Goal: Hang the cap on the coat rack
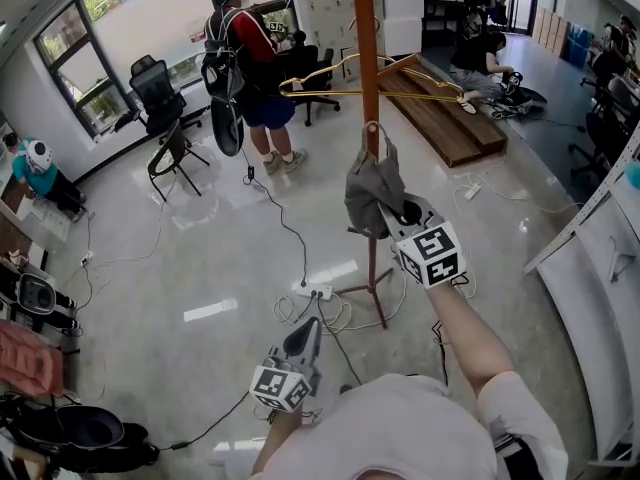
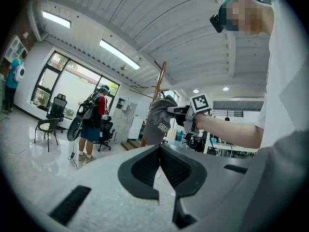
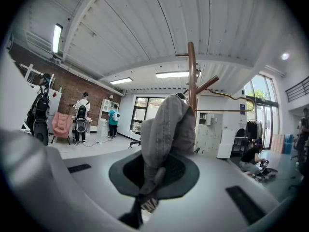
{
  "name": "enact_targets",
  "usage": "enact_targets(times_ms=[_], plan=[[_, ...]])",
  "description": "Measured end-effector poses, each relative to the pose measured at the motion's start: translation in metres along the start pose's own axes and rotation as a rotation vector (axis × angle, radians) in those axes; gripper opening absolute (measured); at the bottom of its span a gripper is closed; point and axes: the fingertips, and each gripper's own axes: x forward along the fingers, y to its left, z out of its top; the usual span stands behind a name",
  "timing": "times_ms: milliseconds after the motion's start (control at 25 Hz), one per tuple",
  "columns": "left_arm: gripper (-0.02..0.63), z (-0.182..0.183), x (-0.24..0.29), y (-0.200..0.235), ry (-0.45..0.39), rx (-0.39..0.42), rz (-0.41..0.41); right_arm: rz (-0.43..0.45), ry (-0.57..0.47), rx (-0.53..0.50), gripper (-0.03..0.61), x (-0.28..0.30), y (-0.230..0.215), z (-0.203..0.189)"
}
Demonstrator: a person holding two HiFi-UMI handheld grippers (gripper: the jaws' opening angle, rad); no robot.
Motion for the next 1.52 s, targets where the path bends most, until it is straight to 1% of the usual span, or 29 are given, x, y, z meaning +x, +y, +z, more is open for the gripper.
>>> enact_targets(times_ms=[320, 960, 1280, 1520], plan=[[0.009, -0.001, 0.005, 0.006, 0.009, 0.002, 0.004, -0.024, 0.037, 0.029, 0.021, 0.026, -0.014, -0.019], [0.009, -0.004, 0.010, 0.012, 0.015, -0.007, 0.011, -0.076, 0.096, 0.037, 0.022, 0.061, -0.032, -0.046], [0.009, -0.005, 0.004, 0.009, 0.017, -0.008, 0.013, -0.090, 0.117, 0.029, 0.023, 0.066, -0.036, -0.053], [0.009, -0.001, -0.002, 0.007, 0.000, 0.000, 0.025, -0.094, 0.119, 0.021, 0.023, 0.062, -0.035, -0.053]])
